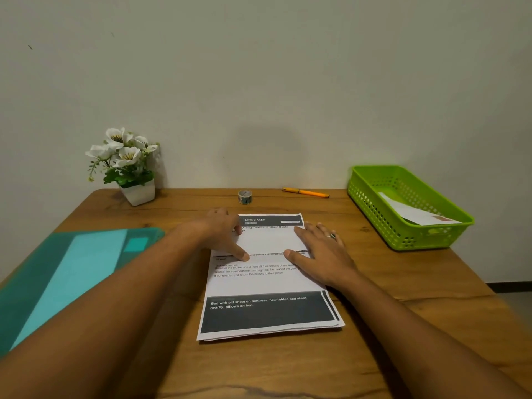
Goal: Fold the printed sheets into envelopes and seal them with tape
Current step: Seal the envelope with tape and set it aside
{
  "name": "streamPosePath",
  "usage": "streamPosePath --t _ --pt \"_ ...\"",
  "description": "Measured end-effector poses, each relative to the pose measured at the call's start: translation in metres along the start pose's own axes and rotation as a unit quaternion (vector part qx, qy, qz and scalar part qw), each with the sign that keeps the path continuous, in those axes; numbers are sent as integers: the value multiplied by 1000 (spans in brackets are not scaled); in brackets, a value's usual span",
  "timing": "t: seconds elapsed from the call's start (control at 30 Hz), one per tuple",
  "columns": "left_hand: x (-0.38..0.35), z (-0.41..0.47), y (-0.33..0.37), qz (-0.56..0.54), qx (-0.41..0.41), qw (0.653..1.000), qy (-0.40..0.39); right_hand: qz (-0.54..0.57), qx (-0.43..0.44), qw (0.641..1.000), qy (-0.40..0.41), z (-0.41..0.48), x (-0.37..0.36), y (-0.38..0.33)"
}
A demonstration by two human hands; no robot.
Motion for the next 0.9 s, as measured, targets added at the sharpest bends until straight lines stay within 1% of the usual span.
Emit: streamPosePath --t 0.2,0.3,0.43,0.53,0.6,0.7,0.8,0.9 --pt "3 -3 7 -44 -10 998 -40 -2 1 1000 11 0 1 1" --pt "1 -1 6 -41 -9 998 -51 -2 1 1000 16 0 1 1" --pt "4 -4 7 -25 -17 999 -29 4 0 1000 24 -2 4 0" --pt "3 -5 7 -59 -23 998 -14 22 -2 998 50 -4 8 -1" --pt "4 -7 6 -78 -29 996 14 20 -1 996 83 -7 13 -2" --pt "11 -17 9 -44 -40 994 93 -8 18 992 121 -11 21 -10" --pt "18 -32 14 -39 -53 986 155 -53 31 988 144 -16 28 -19" --pt "25 -48 19 -20 -67 974 215 -112 77 976 173 -19 36 -36"
Point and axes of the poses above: each hand's wrist, its own z-axis towards the middle knuckle, its own x-axis out of the back of the hand, y = z × x, the point moved 9 cm from there along z, towards the middle knuckle, and after that the axes turned 9 degrees about x, right-handed, at the moved point
